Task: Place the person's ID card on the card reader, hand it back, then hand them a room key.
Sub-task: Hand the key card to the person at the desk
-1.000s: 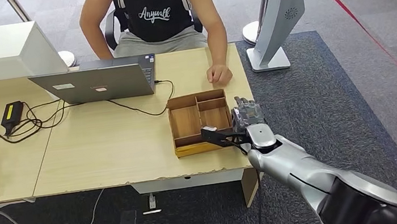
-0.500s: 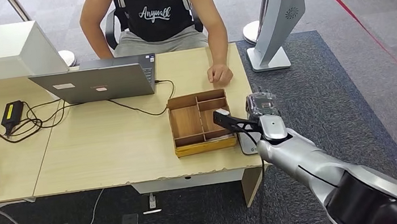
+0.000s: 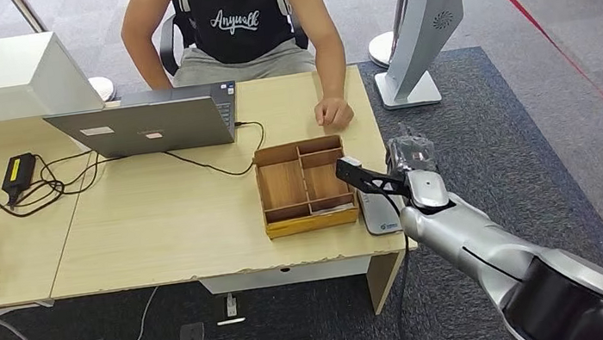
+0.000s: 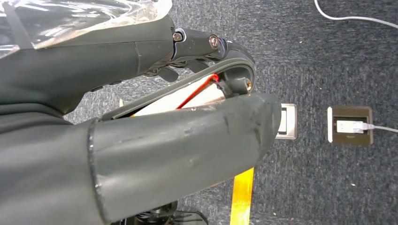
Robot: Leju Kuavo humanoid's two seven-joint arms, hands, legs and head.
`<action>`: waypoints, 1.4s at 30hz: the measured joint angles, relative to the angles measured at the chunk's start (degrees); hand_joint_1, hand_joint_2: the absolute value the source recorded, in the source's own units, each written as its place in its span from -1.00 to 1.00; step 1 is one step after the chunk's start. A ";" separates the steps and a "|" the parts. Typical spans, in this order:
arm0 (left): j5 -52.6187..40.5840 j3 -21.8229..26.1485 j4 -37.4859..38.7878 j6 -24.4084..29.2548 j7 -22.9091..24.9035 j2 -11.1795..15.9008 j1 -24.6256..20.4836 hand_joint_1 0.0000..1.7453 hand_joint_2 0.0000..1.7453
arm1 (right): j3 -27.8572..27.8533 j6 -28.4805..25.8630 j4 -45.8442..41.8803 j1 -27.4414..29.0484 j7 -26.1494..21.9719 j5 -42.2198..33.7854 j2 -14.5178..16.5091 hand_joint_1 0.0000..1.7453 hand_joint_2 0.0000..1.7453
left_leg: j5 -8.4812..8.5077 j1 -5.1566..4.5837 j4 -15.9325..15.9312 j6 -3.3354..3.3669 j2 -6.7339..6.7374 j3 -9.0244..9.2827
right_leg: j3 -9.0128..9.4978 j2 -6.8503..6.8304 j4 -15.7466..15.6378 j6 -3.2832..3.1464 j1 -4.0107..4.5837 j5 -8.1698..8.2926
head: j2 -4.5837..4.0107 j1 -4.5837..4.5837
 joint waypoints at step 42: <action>-6.40 6.90 -0.11 0.00 -1.94 -0.19 0.39 -1.00 -1.00 | -0.25 2.62 0.66 5.81 -3.76 -1.68 0.92 1.00 1.00 | 0.00 0.02 0.00 0.00 0.02 0.08 | 0.05 0.02 -0.01 -0.01 0.01 0.02 | -0.02 -0.02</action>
